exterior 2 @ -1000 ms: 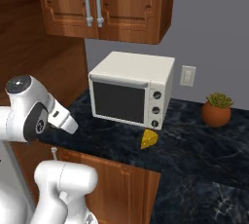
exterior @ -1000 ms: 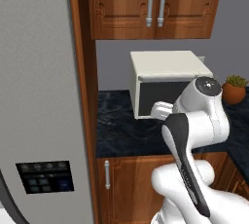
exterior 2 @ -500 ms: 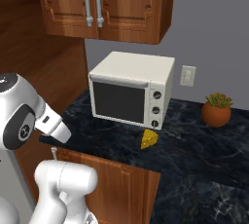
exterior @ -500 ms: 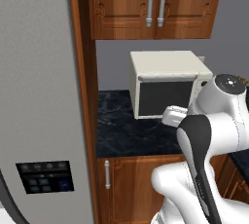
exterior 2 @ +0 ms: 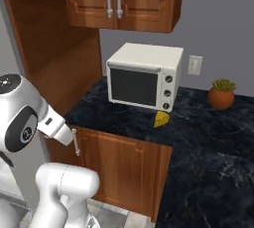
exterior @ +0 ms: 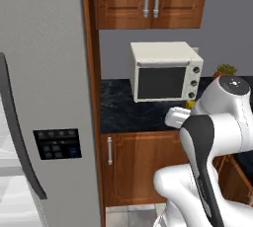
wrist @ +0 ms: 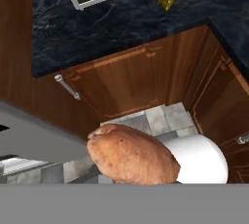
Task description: Place the sweet potato and mushroom inside the fridge drawer. Close the drawer after placing the vegetables.
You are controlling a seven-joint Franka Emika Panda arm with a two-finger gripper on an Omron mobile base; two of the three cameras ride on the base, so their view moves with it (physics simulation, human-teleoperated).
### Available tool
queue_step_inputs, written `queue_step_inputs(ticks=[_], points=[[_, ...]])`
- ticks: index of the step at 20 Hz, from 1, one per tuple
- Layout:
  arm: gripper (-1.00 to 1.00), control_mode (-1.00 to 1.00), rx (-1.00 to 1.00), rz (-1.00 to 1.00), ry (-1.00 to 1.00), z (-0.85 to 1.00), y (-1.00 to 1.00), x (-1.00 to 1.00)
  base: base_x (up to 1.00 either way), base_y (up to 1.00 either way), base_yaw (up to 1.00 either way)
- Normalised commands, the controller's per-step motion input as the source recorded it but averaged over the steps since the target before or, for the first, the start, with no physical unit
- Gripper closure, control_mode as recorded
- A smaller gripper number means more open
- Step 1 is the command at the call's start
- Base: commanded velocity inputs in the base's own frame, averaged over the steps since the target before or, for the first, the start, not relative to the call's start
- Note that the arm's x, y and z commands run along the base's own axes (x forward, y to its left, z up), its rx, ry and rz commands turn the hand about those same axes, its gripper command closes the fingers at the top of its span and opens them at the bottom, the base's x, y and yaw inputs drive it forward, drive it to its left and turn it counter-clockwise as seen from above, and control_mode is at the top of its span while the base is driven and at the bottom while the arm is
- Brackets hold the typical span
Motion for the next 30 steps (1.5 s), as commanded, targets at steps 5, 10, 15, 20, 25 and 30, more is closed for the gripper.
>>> queue_step_inputs(ticks=[5, 10, 15, 20, 25, 30], points=[[1.0, 1.0, 0.0, 0.0, 0.0, 0.0, 0.0, 0.0, -0.83, 0.8, 0.23], [1.0, 1.0, 0.0, 0.0, 0.0, 0.0, 0.0, 0.0, -0.1, 0.93, 0.47], [1.0, 1.0, 0.0, 0.0, 0.0, 0.0, 0.0, 0.0, 0.0, 0.74, 0.5], [1.0, 1.0, 0.0, 0.0, 0.0, 0.0, 0.0, 0.0, 0.04, 0.59, 0.33], [1.0, 1.0, 0.0, 0.0, 0.0, 0.0, 0.0, 0.0, -0.15, 0.2, 0.23], [1.0, 1.0, 0.0, 0.0, 0.0, 0.0, 0.0, 0.0, -0.13, 0.03, 0.13]])
